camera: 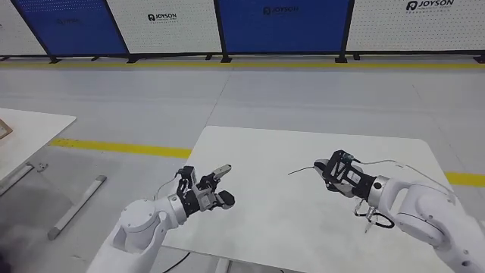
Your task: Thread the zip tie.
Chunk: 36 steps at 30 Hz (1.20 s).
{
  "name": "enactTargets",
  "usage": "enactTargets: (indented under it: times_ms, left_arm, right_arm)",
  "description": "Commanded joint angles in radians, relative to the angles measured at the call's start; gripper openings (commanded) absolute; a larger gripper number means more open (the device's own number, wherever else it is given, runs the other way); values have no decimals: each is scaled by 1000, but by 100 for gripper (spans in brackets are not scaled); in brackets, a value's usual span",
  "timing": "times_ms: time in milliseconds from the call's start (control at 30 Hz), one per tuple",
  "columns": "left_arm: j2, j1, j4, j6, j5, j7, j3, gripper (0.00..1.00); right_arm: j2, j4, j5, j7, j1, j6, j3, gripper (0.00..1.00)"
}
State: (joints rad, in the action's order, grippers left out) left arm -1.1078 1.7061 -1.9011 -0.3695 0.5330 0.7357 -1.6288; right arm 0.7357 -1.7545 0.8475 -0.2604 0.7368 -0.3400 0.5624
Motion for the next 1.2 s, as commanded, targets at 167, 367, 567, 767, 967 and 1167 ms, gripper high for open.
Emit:
enactTargets:
  times_ms: [167,367,567,767,967,1167]
  left_arm:
    - [0,2,-1,30,-4,-37,0,100]
    - [3,9,47,30,91,-23,20,100]
    - [30,-29,139,30,306,43,88,100]
    - [77,-171,229,30,463,-114,194,100]
    - [92,-228,221,30,362,-274,178,100]
    - [92,-228,221,30,362,-274,178,100]
  right_arm:
    - [0,0,0,0,0,0,0,0]
    - [11,-55,104,-79,-2,70,-7,0]
    - [71,-108,290,-179,-54,94,-71,0]
    - [134,-38,358,-88,-100,2,-115,0]
    - [141,-22,332,-26,-99,0,-114,0]
    - [141,-22,332,-26,-99,0,-114,0]
